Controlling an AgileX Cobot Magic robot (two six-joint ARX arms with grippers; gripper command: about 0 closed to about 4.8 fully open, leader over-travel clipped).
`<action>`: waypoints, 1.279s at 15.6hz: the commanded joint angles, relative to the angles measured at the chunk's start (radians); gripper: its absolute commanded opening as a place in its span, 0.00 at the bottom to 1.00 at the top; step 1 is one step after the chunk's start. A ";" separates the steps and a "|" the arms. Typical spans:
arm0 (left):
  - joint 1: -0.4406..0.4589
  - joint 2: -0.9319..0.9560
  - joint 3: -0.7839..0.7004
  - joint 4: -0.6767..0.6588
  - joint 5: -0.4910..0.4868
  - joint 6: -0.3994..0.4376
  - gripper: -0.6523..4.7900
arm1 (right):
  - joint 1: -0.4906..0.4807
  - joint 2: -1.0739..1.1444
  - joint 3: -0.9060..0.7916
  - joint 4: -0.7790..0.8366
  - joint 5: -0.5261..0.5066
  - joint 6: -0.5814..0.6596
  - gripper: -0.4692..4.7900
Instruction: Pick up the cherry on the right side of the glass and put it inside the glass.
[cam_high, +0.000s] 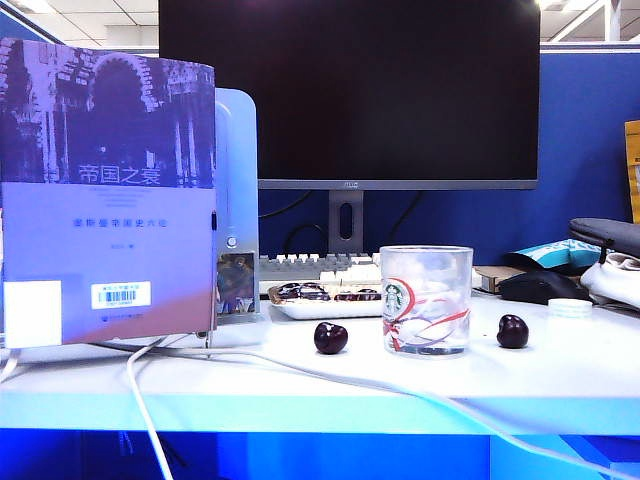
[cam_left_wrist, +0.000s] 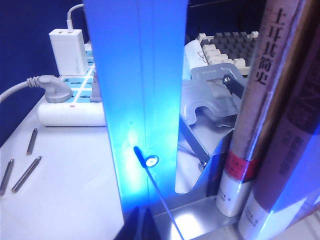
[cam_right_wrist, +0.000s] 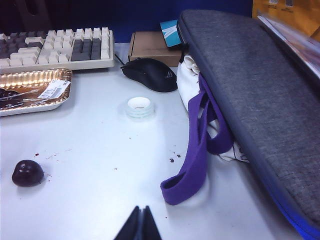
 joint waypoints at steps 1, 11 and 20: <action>0.001 -0.003 -0.001 -0.013 0.005 0.005 0.11 | 0.000 0.000 -0.002 -0.003 0.000 0.000 0.09; 0.000 -0.003 -0.001 -0.013 0.005 0.005 0.11 | 0.000 0.000 -0.002 0.001 0.000 0.000 0.09; 0.000 -0.003 -0.001 -0.013 0.005 0.005 0.11 | 0.000 0.047 0.241 0.026 -0.048 0.232 0.09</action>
